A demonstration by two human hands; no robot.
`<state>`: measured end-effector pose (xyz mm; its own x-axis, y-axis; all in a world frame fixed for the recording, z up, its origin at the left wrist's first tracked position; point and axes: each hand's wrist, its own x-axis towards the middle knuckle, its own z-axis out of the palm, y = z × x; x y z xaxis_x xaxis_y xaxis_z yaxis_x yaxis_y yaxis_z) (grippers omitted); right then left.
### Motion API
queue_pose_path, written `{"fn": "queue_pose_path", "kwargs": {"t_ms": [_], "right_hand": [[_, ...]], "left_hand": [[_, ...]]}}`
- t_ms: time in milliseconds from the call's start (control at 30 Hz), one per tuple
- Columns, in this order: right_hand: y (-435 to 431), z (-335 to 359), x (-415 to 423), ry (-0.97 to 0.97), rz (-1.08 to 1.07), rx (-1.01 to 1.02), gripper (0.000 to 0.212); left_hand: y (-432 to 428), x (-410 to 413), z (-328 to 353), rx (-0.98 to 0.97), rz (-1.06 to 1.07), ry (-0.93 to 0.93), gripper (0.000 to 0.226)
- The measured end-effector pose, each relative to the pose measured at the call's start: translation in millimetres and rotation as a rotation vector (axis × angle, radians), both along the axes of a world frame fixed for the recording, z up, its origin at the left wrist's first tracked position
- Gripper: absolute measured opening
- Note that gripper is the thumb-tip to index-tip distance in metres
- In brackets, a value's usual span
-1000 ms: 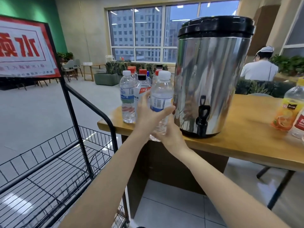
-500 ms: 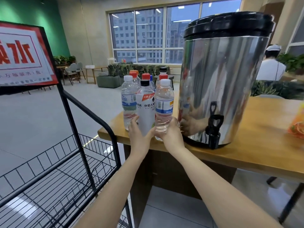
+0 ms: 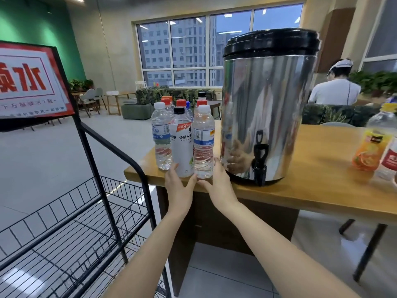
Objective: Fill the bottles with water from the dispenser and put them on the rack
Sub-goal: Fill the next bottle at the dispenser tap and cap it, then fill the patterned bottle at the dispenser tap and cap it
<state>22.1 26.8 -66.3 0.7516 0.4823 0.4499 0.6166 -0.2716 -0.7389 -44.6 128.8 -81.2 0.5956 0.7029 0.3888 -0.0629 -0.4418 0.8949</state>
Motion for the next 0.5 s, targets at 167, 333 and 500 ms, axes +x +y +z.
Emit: {"fn": "queue_pose_path", "kwargs": {"t_ms": [167,333,500], "right_hand": [[-58.0,-2.2,-33.2,-0.084,0.004,-0.08,0.067],[-129.0,-14.5,-45.6,-0.176,-0.083,-0.042,0.042],[-209.9,-19.4,-20.4,-0.171,-0.245,-0.001,0.033]], "left_hand": [[-44.9,-26.0,-3.9,0.0,-0.03,-0.077,0.019],[-114.2,-41.5,-5.8,0.056,-0.15,-0.151,0.013],[-184.4,-17.5,-2.5,0.132,-0.322,-0.19,0.013]]}}
